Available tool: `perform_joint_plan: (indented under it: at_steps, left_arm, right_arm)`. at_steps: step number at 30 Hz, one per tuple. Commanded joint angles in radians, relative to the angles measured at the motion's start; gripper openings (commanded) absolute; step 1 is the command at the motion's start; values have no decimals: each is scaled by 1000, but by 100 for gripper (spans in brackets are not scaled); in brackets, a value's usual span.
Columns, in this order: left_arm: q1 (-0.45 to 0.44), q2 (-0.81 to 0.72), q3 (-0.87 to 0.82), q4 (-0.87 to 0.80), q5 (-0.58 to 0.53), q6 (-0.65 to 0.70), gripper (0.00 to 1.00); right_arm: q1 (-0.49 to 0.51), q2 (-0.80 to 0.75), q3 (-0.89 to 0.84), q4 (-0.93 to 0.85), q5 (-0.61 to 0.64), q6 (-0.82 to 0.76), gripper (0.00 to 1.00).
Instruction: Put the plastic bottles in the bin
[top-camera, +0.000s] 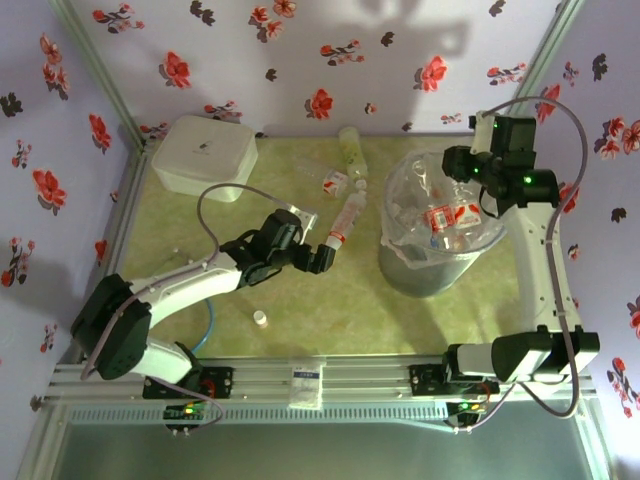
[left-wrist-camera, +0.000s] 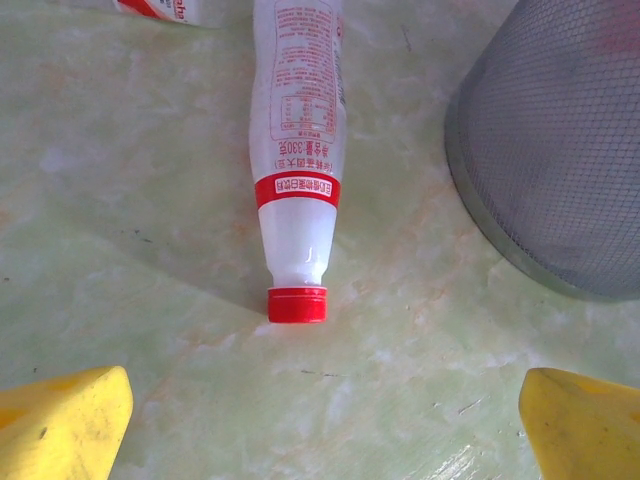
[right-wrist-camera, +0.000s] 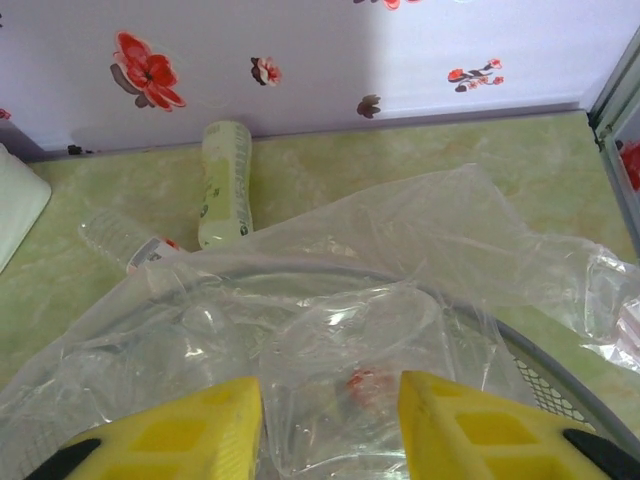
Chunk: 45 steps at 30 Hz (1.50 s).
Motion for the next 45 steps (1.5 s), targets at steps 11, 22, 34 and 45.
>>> perform_joint_plan:
  at_steps: [11,22,34,45]
  left_arm:
    - [-22,199,138,12,13,31,100]
    - [-26,407,269,21,-29,11,100]
    - [-26,531,327,52,-73,11,63]
    - [-26,356,196,70,-72,43,31]
  right_arm:
    - [1,-135,164,-138,-42,170,81]
    - [3,-346,-67,-59,-294,374,84]
    - [4,-419,-140,-66,-339,392,83]
    - [4,-433,-164,-12,-357,430,82]
